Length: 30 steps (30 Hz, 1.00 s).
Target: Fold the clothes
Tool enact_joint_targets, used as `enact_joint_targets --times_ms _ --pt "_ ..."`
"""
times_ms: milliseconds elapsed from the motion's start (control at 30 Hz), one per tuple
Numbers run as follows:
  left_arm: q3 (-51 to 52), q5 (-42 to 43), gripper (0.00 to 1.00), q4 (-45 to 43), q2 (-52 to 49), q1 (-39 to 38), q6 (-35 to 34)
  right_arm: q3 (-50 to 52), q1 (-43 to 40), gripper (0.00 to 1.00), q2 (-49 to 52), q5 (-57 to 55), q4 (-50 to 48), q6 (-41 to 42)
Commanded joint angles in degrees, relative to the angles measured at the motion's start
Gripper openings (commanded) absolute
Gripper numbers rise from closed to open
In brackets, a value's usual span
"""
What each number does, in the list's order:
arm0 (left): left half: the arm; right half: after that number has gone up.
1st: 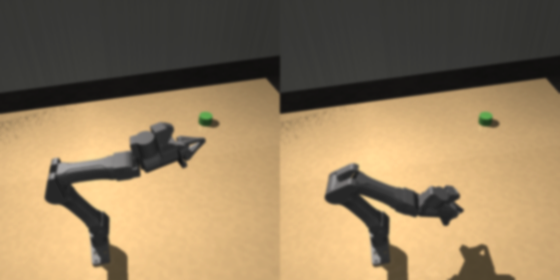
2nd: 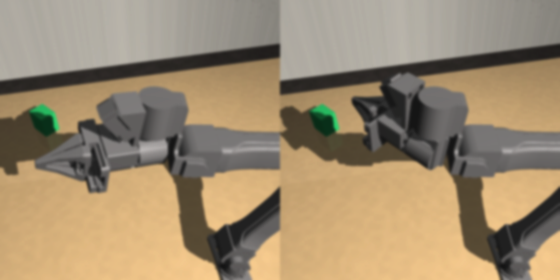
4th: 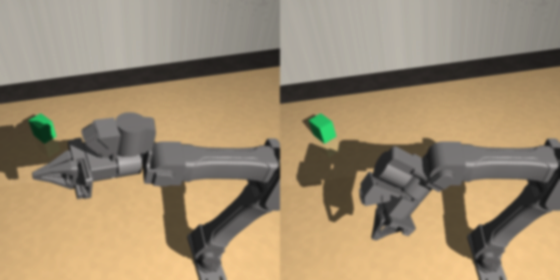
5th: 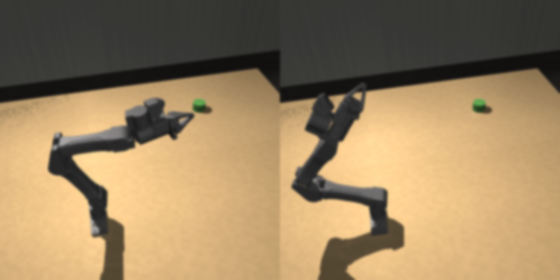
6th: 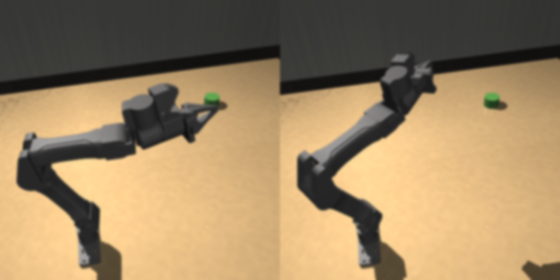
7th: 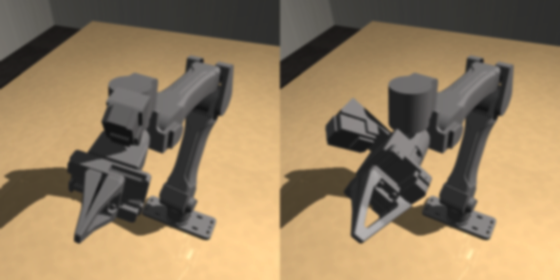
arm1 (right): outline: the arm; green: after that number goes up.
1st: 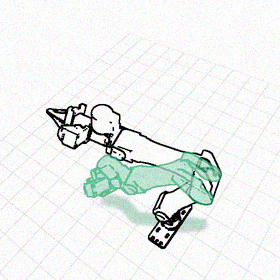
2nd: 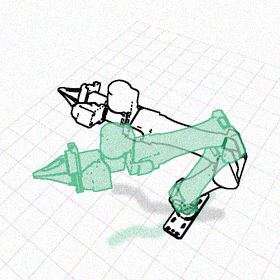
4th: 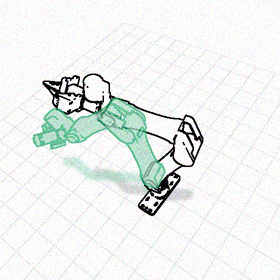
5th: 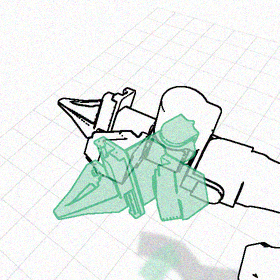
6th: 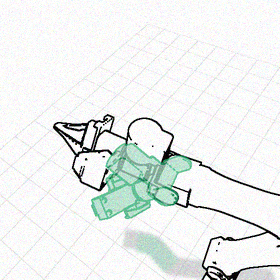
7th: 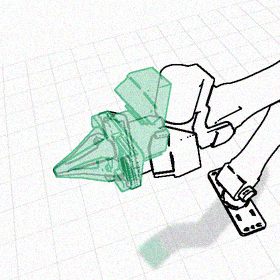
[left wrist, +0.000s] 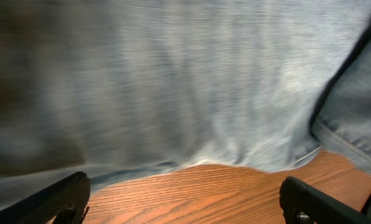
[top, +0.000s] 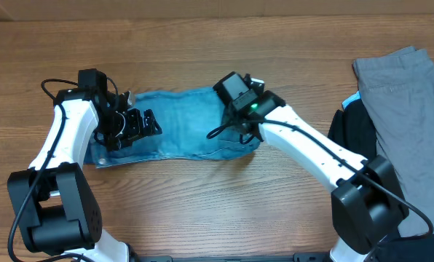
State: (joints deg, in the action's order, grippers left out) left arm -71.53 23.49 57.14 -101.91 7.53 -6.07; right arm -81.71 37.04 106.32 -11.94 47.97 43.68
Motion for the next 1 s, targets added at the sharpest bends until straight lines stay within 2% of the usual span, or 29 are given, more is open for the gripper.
enact_joint_targets --times_ms 0,100,200,267,433,567,767,967 --pt "0.24 -0.11 1.0 -0.24 0.02 0.15 -0.61 -1.6 2.51 0.11 2.29 1.57 -3.06 2.71" --pt "0.24 -0.11 1.0 -0.2 0.02 0.15 -0.61 -1.62 3.19 0.11 3.85 2.97 -4.92 2.86" --pt "0.24 -0.11 1.0 0.0 0.02 0.15 -0.59 -1.62 2.99 0.04 4.09 1.38 -3.65 2.86" --pt "0.24 -0.15 1.0 0.07 0.02 0.15 -0.52 -1.66 2.36 0.04 4.07 -0.94 -1.77 2.78" --pt "0.24 -0.13 1.0 -0.02 0.02 0.15 -0.37 -1.68 -1.81 0.04 4.07 -5.95 7.1 2.08" --pt "0.24 -0.13 1.0 -0.24 0.02 0.15 -0.39 -1.68 -9.11 0.04 4.04 -9.29 16.94 0.35" --pt "0.24 -0.13 1.0 -0.22 0.02 0.15 -0.39 -1.68 -16.28 0.04 2.93 -10.23 21.09 -13.46" --pt "0.24 -0.11 1.0 -0.39 0.02 0.15 -0.39 -3.19 -20.04 0.04 1.62 -10.19 24.15 -18.58"
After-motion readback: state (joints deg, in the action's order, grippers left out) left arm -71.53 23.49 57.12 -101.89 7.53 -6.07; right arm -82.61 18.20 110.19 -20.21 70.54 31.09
